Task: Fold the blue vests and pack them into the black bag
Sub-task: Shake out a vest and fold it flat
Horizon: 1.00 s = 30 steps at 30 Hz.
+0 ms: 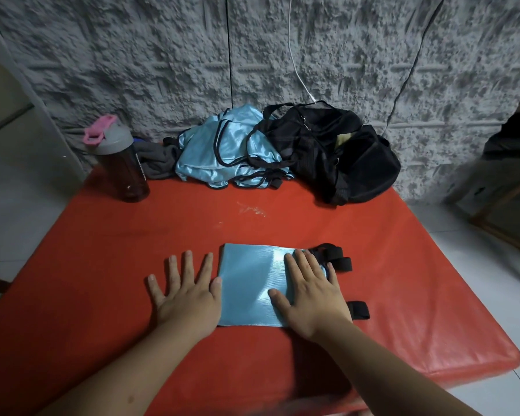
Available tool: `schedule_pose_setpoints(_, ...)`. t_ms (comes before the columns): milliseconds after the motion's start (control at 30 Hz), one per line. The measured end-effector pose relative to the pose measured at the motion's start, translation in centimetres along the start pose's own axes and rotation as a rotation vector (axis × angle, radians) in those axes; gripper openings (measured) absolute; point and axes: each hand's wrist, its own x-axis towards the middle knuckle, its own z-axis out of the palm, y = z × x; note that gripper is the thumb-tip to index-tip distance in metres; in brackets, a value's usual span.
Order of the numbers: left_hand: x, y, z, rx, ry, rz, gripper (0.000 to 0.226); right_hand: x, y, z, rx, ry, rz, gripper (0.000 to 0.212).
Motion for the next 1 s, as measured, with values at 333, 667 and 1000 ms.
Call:
schedule_pose_setpoints(333, 1.4, -1.8, -1.7, -0.102, -0.044, 0.027, 0.065, 0.3, 0.3, -1.0, 0.013, -0.105, -0.028, 0.086)
schedule_pose_setpoints(667, 0.3, 6.5, -3.2, -0.150, 0.254, 0.706, 0.066, 0.3, -3.0, -2.9, -0.032, 0.182, -0.067, 0.043)
schedule_pose_setpoints(1000, 1.2, 6.2, 0.8, 0.006, 0.081, 0.440, 0.084, 0.4, 0.6, -0.8, 0.004, 0.024, 0.101, 0.084)
